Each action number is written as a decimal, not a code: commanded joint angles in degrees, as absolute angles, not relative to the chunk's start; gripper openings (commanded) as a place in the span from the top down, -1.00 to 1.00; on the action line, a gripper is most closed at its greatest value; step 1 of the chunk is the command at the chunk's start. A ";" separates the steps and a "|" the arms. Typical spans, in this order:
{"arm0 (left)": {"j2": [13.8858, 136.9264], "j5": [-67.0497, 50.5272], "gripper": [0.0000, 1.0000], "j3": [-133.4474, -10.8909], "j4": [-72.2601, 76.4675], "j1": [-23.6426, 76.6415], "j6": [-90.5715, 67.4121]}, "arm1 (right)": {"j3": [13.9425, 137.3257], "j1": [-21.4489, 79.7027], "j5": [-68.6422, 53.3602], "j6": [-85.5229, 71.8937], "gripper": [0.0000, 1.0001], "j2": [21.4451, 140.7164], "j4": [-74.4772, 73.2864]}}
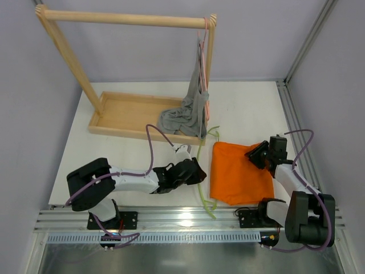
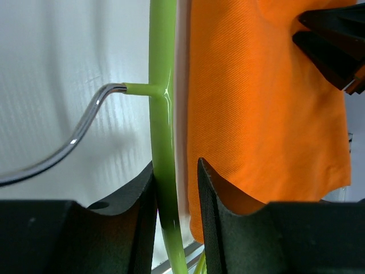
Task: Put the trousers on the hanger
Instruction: Place trousers on hanger, then hang the hanger with trousers onto the clothesline
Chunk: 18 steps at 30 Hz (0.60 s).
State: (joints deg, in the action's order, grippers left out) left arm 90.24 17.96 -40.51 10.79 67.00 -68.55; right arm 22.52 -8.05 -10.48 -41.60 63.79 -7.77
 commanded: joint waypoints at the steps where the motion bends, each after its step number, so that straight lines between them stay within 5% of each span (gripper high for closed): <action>1: 88.59 18.10 0.35 -40.87 19.77 67.15 -64.69 | 21.01 -8.35 -5.10 -41.57 0.22 66.18 -11.43; 5: 88.77 20.21 0.38 -43.32 17.15 67.06 -62.93 | 21.27 -8.44 -3.34 -41.75 0.22 65.65 -13.18; 11: 88.77 20.31 0.99 -45.61 15.29 67.15 -62.23 | 21.88 -8.44 -2.99 -41.14 0.22 63.29 -15.99; 18: 85.18 20.30 0.99 -45.00 13.63 68.73 -61.96 | 23.47 -8.09 -8.52 -38.68 0.22 63.19 -18.81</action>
